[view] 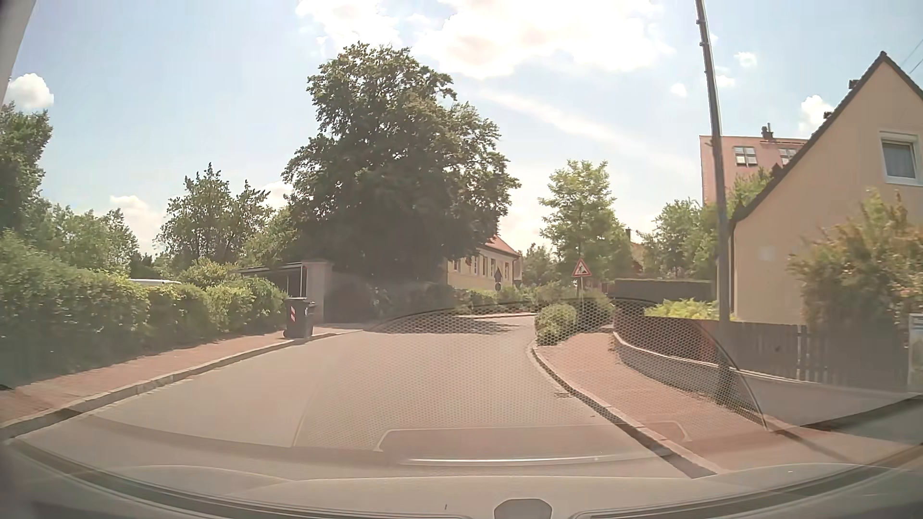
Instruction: Follow the waypoints while adhering to traffic rules and regulations
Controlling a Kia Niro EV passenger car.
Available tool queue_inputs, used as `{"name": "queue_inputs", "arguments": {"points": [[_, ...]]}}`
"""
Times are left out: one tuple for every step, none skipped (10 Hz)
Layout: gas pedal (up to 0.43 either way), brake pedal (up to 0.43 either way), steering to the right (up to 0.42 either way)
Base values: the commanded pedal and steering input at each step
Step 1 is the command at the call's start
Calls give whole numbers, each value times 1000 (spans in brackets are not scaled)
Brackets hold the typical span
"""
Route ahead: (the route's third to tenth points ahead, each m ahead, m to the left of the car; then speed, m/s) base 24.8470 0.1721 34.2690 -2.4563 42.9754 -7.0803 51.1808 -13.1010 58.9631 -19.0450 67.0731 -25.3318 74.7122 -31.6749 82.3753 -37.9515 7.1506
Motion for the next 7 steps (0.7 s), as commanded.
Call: {"name": "queue_inputs", "arguments": {"points": [[177, 0, -45], [177, 0, -37], [177, 0, -30], [169, 0, -23], [169, 0, -19], [169, 0, -15], [169, 0, -12]]}}
